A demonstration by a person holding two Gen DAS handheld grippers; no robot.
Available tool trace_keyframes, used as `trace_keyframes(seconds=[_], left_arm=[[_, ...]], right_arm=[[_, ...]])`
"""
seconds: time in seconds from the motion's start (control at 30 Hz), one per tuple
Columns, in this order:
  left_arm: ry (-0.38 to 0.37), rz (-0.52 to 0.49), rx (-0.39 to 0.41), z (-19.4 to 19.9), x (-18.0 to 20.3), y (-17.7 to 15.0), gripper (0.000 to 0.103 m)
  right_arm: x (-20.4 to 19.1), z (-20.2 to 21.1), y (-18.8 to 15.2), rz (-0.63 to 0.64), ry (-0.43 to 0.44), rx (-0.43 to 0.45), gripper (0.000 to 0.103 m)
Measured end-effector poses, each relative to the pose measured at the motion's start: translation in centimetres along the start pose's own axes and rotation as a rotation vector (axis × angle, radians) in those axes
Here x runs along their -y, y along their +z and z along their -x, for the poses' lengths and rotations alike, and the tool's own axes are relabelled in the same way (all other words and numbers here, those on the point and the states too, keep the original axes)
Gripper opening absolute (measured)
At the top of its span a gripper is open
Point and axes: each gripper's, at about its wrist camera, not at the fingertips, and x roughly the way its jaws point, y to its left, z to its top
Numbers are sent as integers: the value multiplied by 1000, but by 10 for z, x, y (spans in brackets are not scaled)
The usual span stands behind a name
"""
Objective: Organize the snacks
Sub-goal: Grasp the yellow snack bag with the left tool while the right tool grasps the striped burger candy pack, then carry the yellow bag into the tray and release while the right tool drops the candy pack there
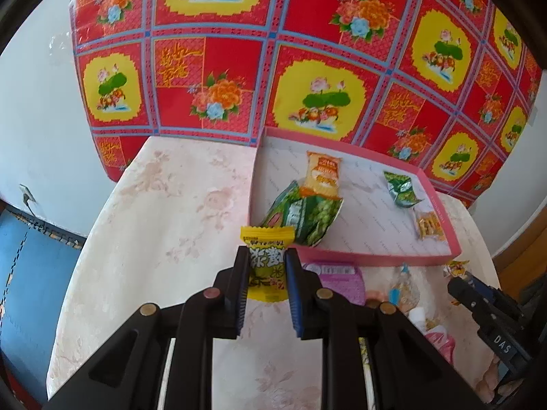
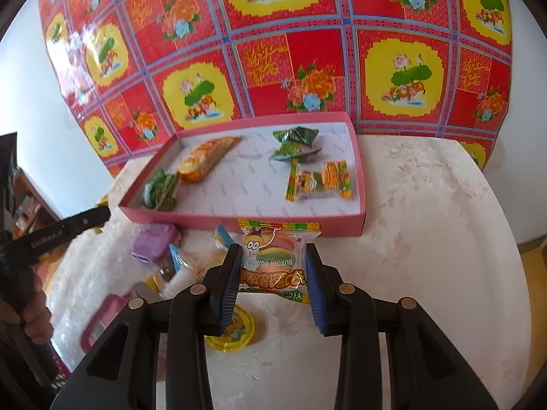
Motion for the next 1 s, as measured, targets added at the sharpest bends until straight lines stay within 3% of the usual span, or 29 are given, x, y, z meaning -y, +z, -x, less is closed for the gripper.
trace_keyframes(seconds=[0.67, 1.0], left_arm=[[-50, -97, 10, -36, 38, 54, 21], [-37, -108, -9, -65, 41, 72, 21]], right_arm=[[-10, -21, 61, 31, 53, 16, 36], [-19, -54, 82, 61, 75, -13, 36]])
